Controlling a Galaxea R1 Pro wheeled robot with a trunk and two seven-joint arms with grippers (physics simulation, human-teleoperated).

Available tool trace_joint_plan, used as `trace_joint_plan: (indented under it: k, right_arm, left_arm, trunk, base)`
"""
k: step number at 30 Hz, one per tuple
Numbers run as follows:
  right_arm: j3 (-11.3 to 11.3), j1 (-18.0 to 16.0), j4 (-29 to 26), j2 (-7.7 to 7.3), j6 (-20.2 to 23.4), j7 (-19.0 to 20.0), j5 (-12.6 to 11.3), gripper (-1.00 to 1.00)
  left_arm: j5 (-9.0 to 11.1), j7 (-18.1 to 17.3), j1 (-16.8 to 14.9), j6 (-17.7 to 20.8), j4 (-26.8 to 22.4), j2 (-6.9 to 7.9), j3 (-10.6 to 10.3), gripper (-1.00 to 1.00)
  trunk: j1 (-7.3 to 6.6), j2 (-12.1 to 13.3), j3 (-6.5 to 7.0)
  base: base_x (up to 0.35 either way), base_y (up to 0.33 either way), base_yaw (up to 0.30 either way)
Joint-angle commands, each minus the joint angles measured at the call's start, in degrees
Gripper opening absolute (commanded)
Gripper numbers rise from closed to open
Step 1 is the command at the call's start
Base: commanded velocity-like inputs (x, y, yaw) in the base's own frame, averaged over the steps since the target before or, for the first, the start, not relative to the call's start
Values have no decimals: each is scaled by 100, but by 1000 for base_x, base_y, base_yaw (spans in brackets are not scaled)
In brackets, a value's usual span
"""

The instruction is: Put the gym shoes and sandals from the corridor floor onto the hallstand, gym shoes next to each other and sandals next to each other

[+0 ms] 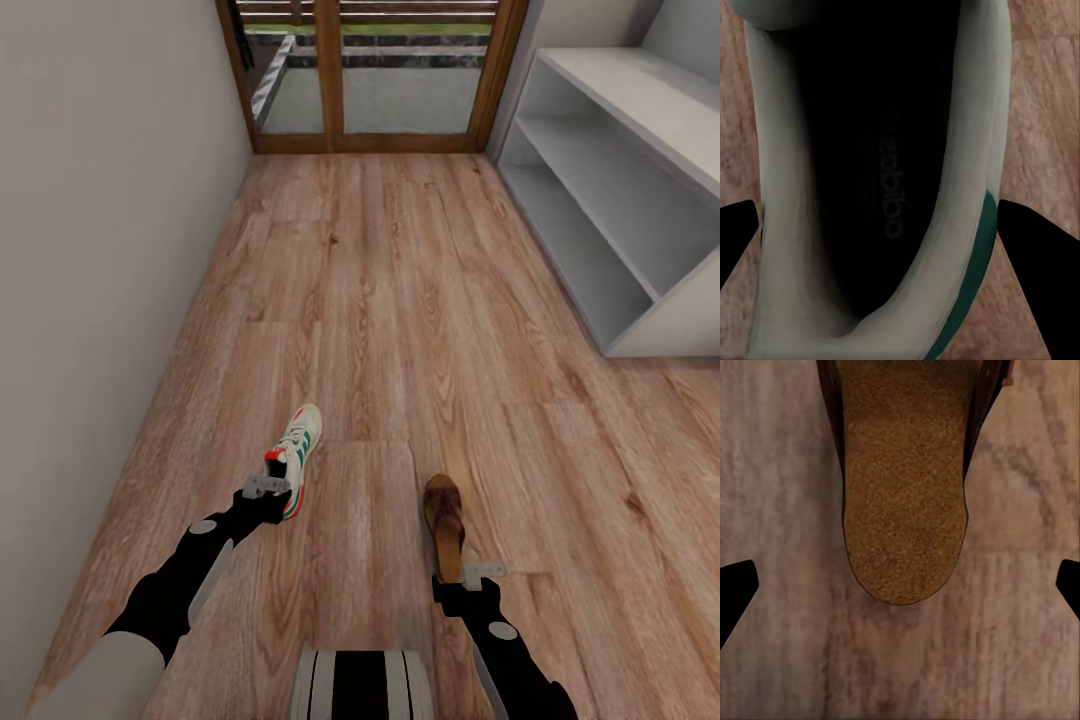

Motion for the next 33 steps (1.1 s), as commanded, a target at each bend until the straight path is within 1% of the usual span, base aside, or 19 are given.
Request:
trace_joint_plan:
  k: [1, 8, 15, 22, 24, 27, 33]
  right_arm:
    - [-20, 0, -10, 7, 23, -1, 59, 100]
    - [-20, 0, -10, 7, 22, -1, 59, 100]
    - [-20, 0, -10, 7, 22, -1, 59, 100]
    - [-20, 0, -10, 7, 22, -1, 59, 100]
    - [-20, 0, -10, 7, 22, -1, 59, 100]
    - [-20, 0, -10, 7, 22, -1, 59, 100]
    - [-25, 0, -18, 7, 22, -1, 59, 100]
  left_arm:
    - [60, -5, 0, 32, -14, 5, -15, -100]
    - [22, 44, 9, 12, -61, 5, -26, -100]
    - [24, 30, -27, 37, -88, 6, -14, -100]
    - [45, -2, -60, 20, -106, -4, -13, -100]
    - [53, 1, -70, 22, -109, -11, -17, -100]
    - [49, 12, -92, 9, -118, -67, -20, -100]
    - [21, 13, -70, -1, -114, -89, -18, -100]
  trunk:
    - [-1, -1, -8]
    - [-1, -1, -16]
    - [-1, -1, -16]
    - [-1, -1, -16]
    - [-1, -1, -16]
    - [-1, -1, -16]
    - [-1, -1, -16]
  base:
    - [0, 0, 38]
    - [0, 0, 10]
    - [153, 0, 1]
    - [30, 0, 0]
    - [89, 0, 0]
    - [173, 0, 0]
    - [58, 0, 0]
